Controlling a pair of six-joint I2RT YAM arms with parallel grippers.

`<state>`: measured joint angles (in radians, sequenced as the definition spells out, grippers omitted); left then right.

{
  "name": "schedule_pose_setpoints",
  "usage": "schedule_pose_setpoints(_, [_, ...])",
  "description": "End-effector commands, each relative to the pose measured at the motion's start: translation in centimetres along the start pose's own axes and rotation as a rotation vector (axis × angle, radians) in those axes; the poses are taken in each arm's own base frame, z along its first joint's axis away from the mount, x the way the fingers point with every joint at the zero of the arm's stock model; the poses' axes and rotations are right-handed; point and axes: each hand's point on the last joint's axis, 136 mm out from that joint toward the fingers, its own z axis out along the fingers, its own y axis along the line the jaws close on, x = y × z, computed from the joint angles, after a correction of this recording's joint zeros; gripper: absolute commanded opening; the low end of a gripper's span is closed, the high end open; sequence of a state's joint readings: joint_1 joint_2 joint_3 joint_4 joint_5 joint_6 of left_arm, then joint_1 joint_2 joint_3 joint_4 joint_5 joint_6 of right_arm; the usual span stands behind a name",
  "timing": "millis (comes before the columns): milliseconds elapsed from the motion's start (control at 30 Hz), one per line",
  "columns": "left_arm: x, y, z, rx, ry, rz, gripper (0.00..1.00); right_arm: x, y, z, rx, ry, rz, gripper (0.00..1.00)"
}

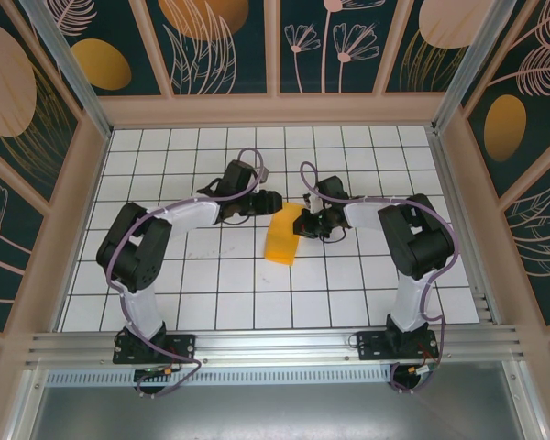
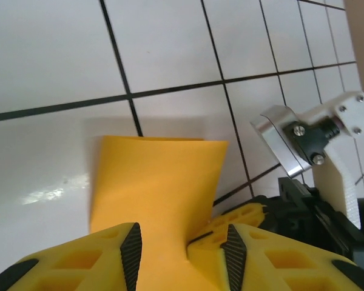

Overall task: Fold a paper plane with a square sheet of paper (fold left side to right side)
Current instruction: First fold the square sheet of paper in half at the center of the table, then hold the square sheet of paper at the center of the table.

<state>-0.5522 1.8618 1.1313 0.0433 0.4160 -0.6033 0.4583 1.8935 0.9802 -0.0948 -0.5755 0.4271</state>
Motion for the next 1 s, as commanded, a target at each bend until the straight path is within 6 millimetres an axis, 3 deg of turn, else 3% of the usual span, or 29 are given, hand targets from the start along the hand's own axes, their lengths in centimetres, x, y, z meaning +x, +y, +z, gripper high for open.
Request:
schedule_pose_setpoints(0, [1.8, -0.9, 0.9, 0.081, 0.058, -0.013, 0.43, 4.5, -6.7, 1.7, 0.246, 0.112, 0.098, 0.01])
schedule_pose_setpoints(233, [5.0, 1.7, 3.0, 0.019, 0.125, -0.055, 0.38, 4.5, -6.6, 1.6, 0.242, 0.109, 0.097, 0.01])
schedule_pose_setpoints(500, [8.5, 3.6, 4.3, -0.041, 0.195, -0.072, 0.36, 3.3, -4.9, 1.0, 0.183, 0.065, 0.071, 0.01])
schedule_pose_setpoints(600, [9.2, 4.2, 4.2, -0.068, 0.205, -0.075, 0.35, 1.4, -3.1, -0.6, 0.121, 0.012, 0.045, 0.01])
schedule_pose_setpoints(800, [9.8, 4.8, 4.0, -0.091, 0.207, -0.077, 0.35, -3.6, 0.3, -5.6, -0.018, -0.117, 0.01, 0.02])
schedule_pose_setpoints(967, [9.7, 4.4, 4.3, -0.085, 0.205, -0.074, 0.35, -6.3, 1.8, -5.1, -0.074, -0.14, -0.006, 0.01])
